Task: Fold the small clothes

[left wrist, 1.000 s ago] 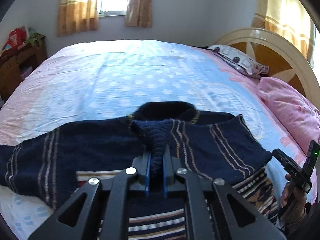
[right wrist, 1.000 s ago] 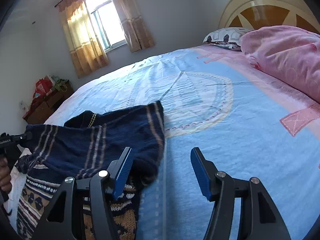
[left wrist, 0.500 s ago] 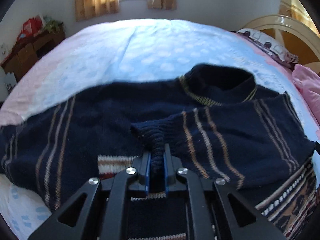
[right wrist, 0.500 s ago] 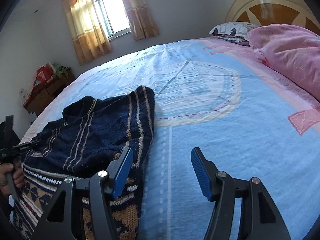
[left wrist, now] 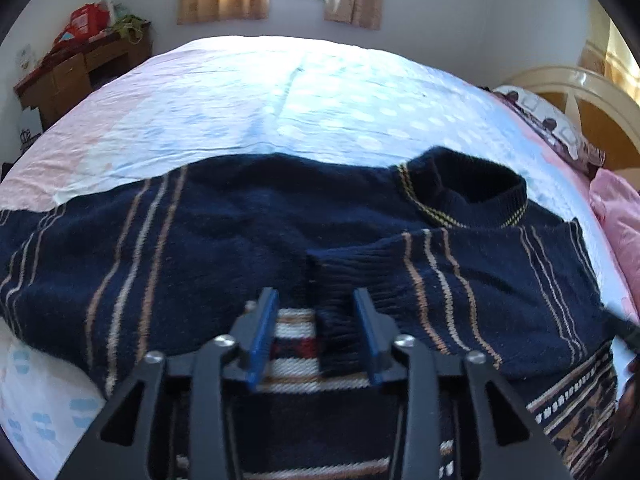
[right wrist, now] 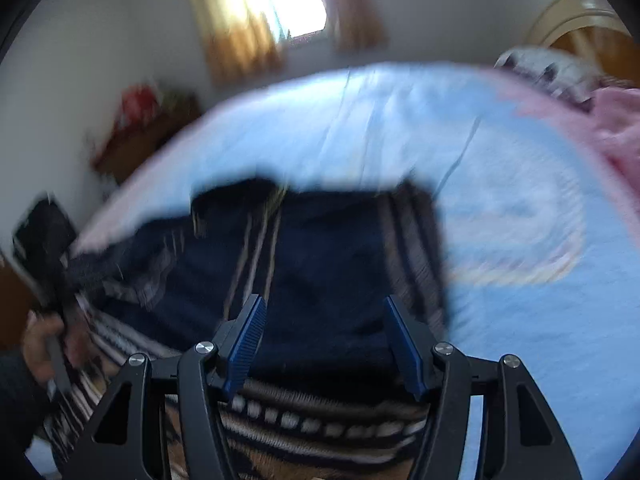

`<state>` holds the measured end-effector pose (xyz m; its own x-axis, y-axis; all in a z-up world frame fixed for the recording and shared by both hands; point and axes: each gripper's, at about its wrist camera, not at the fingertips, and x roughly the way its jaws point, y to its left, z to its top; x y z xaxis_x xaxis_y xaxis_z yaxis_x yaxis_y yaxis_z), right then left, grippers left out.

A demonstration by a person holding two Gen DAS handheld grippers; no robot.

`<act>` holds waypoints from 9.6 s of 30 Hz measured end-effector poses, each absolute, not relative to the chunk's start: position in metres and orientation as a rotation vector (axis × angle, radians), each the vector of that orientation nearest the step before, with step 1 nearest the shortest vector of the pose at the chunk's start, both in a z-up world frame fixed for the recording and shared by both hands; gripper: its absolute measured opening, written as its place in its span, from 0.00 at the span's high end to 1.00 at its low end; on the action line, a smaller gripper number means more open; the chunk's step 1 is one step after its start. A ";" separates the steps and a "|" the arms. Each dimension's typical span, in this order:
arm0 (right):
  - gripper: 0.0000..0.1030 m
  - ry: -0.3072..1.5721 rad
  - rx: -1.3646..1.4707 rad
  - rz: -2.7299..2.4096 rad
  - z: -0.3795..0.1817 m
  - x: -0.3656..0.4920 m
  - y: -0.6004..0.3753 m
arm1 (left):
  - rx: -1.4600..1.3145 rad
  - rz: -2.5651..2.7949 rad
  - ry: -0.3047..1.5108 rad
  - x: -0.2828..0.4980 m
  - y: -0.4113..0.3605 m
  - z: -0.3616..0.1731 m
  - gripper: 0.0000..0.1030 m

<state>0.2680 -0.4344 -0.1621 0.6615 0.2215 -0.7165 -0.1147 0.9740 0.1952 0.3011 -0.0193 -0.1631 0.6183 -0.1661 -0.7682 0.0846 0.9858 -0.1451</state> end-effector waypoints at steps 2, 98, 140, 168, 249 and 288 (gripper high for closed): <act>0.40 0.961 0.086 0.176 -0.189 0.269 -0.419 | -0.103 -0.165 0.892 0.295 -0.012 -0.161 0.58; 0.36 0.722 -0.156 0.334 -0.174 0.270 -0.175 | -0.375 0.301 0.697 0.295 0.290 -0.102 0.94; 0.36 0.696 0.159 0.074 -0.174 0.175 -0.401 | -0.048 -0.349 0.729 0.249 -0.140 -0.092 0.30; 0.56 1.010 0.264 0.115 -0.190 0.338 -0.362 | -0.010 0.085 0.868 0.249 0.084 -0.177 0.00; 0.55 0.902 0.157 0.079 -0.187 0.325 -0.400 | 0.038 0.037 0.833 0.273 0.064 -0.172 0.00; 0.43 0.877 0.005 0.054 -0.180 0.294 -0.364 | 0.136 0.015 0.795 0.241 0.047 -0.166 0.00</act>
<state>0.2944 -0.3641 -0.1802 0.6385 0.0494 -0.7680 -0.0450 0.9986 0.0269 0.2414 0.0473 -0.1658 0.7004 0.0649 -0.7108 0.0376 0.9911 0.1276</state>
